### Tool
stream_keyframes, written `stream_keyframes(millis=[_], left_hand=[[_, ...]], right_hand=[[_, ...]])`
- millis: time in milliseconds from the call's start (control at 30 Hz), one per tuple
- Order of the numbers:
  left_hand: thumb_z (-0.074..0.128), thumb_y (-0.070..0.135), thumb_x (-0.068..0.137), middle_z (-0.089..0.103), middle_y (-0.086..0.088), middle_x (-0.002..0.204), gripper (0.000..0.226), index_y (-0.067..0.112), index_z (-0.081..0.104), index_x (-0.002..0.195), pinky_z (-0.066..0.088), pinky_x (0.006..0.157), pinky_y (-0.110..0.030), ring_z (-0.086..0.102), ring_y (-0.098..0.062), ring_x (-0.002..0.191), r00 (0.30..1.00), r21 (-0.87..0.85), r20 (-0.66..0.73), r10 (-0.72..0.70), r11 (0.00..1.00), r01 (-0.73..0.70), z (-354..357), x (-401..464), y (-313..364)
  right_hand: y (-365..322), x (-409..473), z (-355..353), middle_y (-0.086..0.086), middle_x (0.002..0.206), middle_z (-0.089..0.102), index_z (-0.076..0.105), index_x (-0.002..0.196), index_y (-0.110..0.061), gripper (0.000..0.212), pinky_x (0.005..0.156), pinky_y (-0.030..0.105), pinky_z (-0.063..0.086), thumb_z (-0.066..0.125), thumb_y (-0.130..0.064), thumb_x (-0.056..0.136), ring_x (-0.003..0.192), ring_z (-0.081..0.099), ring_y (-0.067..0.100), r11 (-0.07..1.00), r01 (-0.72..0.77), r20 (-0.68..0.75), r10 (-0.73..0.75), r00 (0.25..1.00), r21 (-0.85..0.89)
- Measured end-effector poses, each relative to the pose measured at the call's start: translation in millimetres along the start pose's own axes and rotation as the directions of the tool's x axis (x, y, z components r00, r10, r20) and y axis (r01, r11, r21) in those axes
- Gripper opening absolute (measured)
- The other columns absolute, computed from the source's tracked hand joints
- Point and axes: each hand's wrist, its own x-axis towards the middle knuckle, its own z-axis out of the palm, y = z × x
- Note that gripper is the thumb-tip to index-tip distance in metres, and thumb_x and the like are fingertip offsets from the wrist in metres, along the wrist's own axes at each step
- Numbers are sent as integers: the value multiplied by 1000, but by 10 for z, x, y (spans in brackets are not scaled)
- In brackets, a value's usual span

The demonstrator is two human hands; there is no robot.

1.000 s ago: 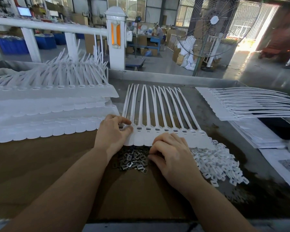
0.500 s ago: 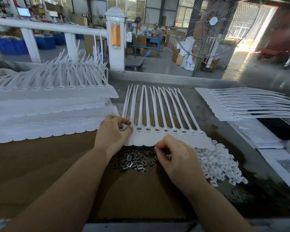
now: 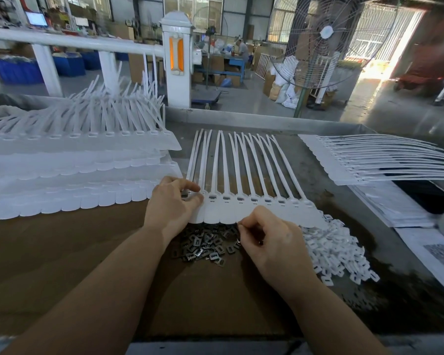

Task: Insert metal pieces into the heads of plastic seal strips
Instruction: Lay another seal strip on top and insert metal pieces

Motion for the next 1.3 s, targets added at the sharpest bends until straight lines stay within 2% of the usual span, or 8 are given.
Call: stream_keyframes(millis=[367, 800, 1033, 1300], left_hand=[[66, 28, 85, 46, 5, 106, 6, 29, 63, 90, 36, 86, -23, 48, -8, 95, 1000, 10, 0, 15, 1000, -15, -14, -10, -1], [67, 29, 85, 46, 6, 104, 6, 30, 63, 89, 37, 84, -22, 49, -7, 94, 1000, 7, -11, 15, 1000, -15, -2, 0, -4], [67, 28, 85, 46, 6, 103, 6, 29, 63, 88, 36, 83, -22, 49, -6, 93, 1000, 10, -10, 15, 1000, -15, -6, -4, 1], [68, 27, 84, 45, 6, 103, 7, 28, 63, 89, 36, 85, -22, 49, -7, 93, 1000, 6, -6, 10, 1000, -10, -11, -11, 19]], right_hand=[[4, -6, -7, -2, 61, 62, 60, 72, -9, 12, 49, 30, 51, 70, -8, 79, 53, 58, 10, 1000, -8, -11, 8, 1000, -26], [-36, -14, -20, 2, 64, 63, 58, 74, -9, 12, 47, 34, 50, 68, -6, 80, 55, 58, 15, 988, 145, 122, -137, 983, -59], [-11, -13, -9, 4, 74, 63, 56, 72, -9, 14, 57, 39, 51, 68, -5, 78, 69, 60, 21, 992, 127, 165, -122, 979, -21], [-1, -13, -11, 0, 80, 68, 65, 76, -10, 9, 67, 33, 55, 73, -6, 75, 75, 63, 14, 995, 84, 170, -90, 981, 45]])
